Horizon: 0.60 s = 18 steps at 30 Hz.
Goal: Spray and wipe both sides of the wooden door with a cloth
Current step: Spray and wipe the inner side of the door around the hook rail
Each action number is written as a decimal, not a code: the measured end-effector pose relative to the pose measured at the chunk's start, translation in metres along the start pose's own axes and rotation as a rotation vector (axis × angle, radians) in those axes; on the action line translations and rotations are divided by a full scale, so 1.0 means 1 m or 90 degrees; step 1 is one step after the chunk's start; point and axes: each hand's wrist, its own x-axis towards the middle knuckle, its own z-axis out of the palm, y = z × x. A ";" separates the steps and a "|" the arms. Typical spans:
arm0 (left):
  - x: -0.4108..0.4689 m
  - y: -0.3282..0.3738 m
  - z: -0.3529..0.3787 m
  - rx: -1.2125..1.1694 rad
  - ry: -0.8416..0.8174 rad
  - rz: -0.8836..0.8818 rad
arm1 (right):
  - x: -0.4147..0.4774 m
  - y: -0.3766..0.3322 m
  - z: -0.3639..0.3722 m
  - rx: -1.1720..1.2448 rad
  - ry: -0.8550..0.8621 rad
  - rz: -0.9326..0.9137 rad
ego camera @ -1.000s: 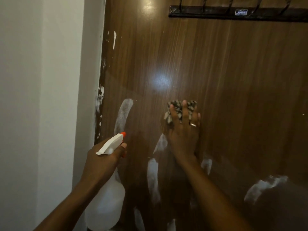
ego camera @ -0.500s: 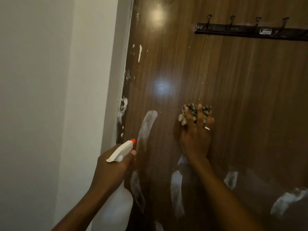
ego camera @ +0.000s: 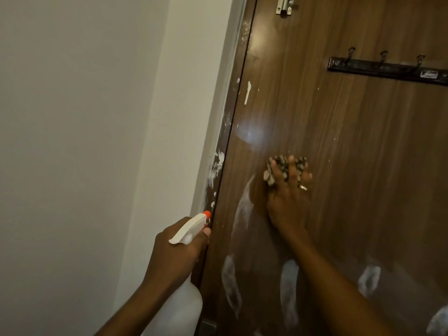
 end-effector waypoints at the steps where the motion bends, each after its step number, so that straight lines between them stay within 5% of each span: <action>1: 0.001 0.000 -0.002 0.013 0.001 0.004 | 0.017 -0.020 0.002 0.002 0.004 0.002; 6: 0.005 -0.004 -0.014 0.004 -0.002 0.015 | 0.040 -0.066 0.028 -0.084 -0.003 -0.144; 13: -0.003 -0.004 -0.004 0.021 -0.033 0.018 | -0.101 -0.036 0.054 -0.116 -0.125 -0.412; 18: -0.006 -0.017 0.002 0.016 -0.051 -0.010 | -0.126 0.008 0.040 -0.092 -0.055 -0.277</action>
